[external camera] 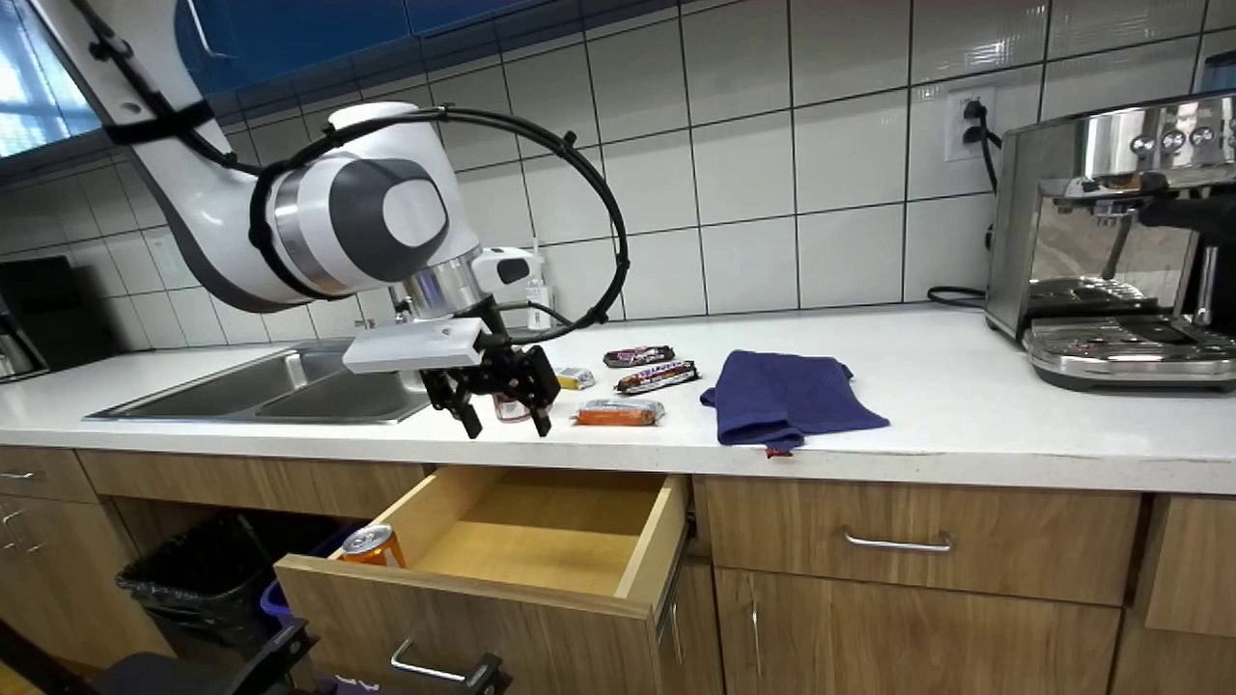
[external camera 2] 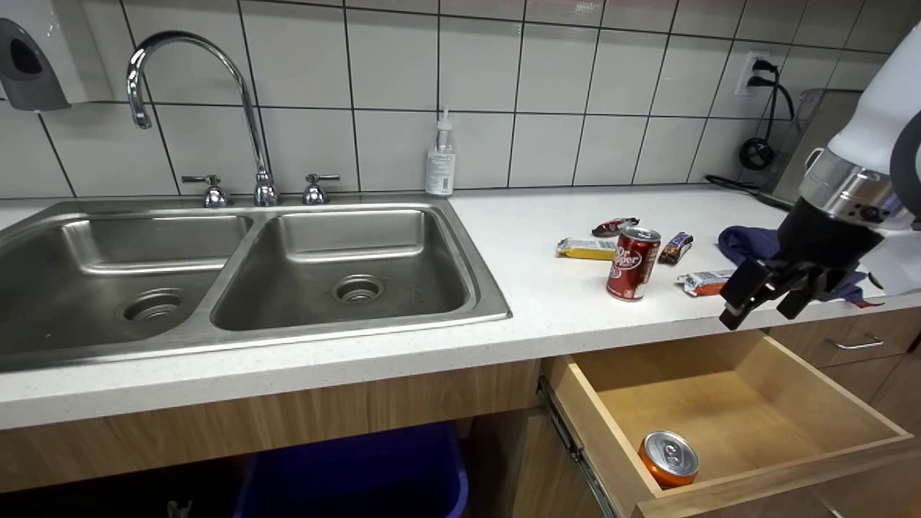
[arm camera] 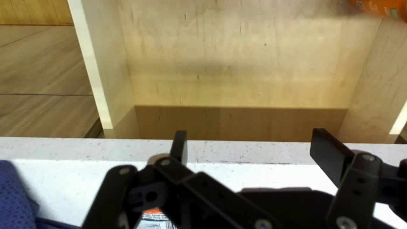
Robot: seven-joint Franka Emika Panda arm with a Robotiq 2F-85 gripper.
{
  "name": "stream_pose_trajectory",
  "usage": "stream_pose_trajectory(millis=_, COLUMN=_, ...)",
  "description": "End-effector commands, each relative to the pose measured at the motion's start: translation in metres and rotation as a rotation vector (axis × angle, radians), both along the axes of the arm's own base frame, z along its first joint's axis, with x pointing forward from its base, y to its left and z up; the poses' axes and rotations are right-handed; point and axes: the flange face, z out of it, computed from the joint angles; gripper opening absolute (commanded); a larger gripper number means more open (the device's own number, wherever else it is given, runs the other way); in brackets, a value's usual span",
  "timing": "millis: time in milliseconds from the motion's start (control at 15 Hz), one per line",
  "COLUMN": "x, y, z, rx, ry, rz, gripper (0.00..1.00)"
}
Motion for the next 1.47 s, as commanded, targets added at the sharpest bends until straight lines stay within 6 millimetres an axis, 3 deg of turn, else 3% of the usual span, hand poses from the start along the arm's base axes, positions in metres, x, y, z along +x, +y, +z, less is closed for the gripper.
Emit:
stream_pose_trajectory(millis=0, x=0.008, y=-0.004, z=0.03, rx=-0.001, ry=0.004, rz=0.011, gripper=1.0)
stream_pose_trajectory(millis=600, x=0.024, y=-0.03, z=0.061, rx=-0.008, ry=0.005, rz=-0.052, gripper=1.0)
stream_pose_trajectory(millis=1400, x=0.056, y=-0.069, z=0.066, rx=-0.018, ry=0.057, rz=-0.215, gripper=1.0)
